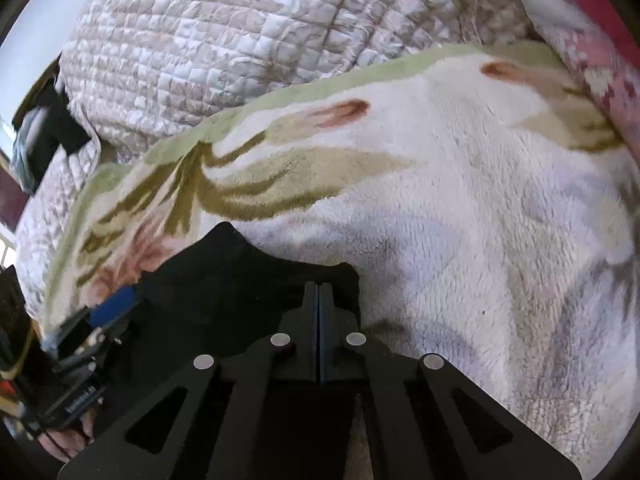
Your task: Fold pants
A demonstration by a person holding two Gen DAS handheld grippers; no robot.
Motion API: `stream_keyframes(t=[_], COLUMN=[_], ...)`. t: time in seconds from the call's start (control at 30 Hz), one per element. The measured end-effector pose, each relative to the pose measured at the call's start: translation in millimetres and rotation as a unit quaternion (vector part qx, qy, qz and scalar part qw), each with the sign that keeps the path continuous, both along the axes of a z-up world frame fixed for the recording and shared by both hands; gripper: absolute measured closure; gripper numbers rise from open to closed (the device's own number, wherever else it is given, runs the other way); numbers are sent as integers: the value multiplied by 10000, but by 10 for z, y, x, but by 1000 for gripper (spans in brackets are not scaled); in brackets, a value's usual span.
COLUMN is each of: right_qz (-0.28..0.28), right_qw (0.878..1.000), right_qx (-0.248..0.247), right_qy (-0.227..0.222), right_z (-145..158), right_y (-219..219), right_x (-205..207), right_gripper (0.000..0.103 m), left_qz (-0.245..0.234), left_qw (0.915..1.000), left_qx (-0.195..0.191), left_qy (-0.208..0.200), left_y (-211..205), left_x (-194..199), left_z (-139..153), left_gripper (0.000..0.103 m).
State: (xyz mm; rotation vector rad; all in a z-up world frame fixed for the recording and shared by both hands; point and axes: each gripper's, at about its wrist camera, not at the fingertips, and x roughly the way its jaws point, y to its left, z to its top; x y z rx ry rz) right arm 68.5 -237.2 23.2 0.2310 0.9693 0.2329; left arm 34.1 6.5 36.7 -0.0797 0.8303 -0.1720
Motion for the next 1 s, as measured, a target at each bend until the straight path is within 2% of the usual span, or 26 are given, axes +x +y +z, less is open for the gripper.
stream_keyframes(t=[0.1,0.3,0.57,0.67,0.8,0.9,1.0], right_qz=[108,503,723,845,930,910,836], right_qw=[9992,9950,9903,9885,9896,9914,9941], right_qx=[-278,-354,-599,-732,-831,-639,-323], right_qy=[-259,-790,-1026,-1013,-723,-690,-609], right_z=[150,398,404,333,137,111,70], right_y=[66,237,454,529,596,548,481], right_x=[-218,-749,-1319,-1421,-1398,-1379,-1363], right_gripper=[98,86,86,86,86,85,84], left_qz=[47,166,279,250,257,261,223], left_qw=[10000,9992,9991,9992,9990,9987,9991], left_qx=[-43,339,310,294,347,435,352], left_qy=[-24,-106,-122,-52,73,9,19], left_y=[43,-1,-91,-105,-100,-110,-121], left_x=[-85,-420,-948,-1052,-1081,-1099,-1101], left_z=[97,257,294,226,96,84,70], left_gripper=[56,56,56,56,56,58,66])
